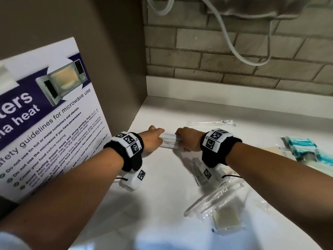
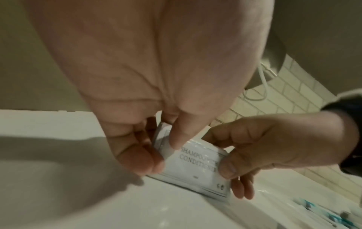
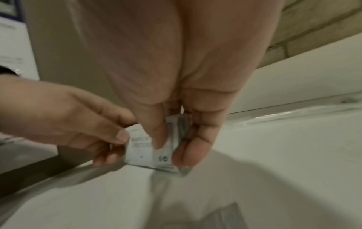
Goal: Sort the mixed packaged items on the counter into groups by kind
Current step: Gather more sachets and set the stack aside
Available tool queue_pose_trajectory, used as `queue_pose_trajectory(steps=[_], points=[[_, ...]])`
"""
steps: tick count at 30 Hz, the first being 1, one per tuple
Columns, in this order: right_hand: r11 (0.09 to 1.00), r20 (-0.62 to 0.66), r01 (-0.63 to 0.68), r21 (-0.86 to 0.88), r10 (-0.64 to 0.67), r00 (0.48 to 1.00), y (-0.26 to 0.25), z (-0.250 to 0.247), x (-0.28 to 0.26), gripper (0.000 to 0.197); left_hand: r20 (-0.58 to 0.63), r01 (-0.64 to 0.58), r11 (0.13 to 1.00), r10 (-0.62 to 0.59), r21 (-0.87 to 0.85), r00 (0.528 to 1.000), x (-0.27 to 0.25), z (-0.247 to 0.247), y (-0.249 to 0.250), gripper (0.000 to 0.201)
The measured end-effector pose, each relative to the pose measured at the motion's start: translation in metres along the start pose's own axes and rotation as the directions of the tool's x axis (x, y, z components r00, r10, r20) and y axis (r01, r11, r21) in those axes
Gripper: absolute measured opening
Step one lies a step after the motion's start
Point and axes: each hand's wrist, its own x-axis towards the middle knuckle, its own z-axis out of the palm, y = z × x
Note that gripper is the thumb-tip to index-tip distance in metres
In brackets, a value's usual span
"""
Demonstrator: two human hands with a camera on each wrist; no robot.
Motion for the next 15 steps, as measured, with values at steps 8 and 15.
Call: queue_pose_trajectory(steps=[8,15], points=[[0.986,-0.111,-0.005,0.167,0.024,0.994,0.017,-0.007,0.000,0.027,-0.309,-0.109,0.959,0.024,-0.261,0.951,-0.011,-0.001,-0.012,0.020],[0.980,-0.146,-0.039,0.196,0.069,0.987,0.020,-0.002,0.008,0.029,-0.303,-0.118,0.893,-0.021,-0.434,0.953,-0.008,0.002,-0.012,0.016]])
